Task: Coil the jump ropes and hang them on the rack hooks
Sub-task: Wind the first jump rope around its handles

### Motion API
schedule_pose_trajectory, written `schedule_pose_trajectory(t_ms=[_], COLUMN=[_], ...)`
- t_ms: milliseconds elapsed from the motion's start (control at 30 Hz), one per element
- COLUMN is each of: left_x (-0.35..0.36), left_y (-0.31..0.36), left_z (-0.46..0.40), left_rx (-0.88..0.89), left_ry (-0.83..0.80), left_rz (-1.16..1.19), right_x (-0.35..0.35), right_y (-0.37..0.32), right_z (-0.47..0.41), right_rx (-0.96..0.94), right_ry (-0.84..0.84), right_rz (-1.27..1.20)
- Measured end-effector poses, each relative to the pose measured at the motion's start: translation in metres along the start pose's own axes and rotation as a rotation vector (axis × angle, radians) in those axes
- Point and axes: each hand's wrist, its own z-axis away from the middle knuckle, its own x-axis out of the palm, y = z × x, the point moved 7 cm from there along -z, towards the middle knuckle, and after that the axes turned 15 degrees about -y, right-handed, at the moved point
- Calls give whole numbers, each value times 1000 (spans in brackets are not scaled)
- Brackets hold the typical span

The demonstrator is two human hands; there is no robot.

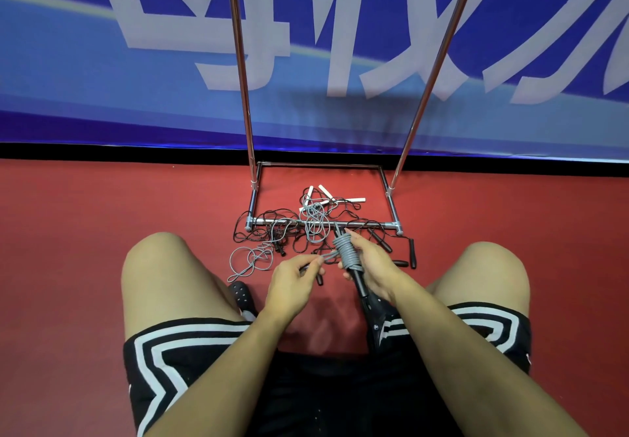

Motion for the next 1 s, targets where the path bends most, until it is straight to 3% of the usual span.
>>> schedule_pose_trajectory(t_ms=[200,333,600,800,1000], left_x=[2,4,12,13,18], left_y=[-1,-8,-8,-15,-21], left_z=[0,-3,-5,-6,-6], left_rx=[-13,-29,34,41,-30], left_ry=[-28,-61,-138,-129,-223], left_rz=[-33,7,3,-74,-97], right_x=[4,3,11,17,19], right_y=[3,-1,3,2,1], right_z=[1,6,4,4,6], right_rx=[-7,-33,-31,-32,-62], right_ry=[-102,-80,-99,-166,-245], right_rz=[172,261,175,418,624])
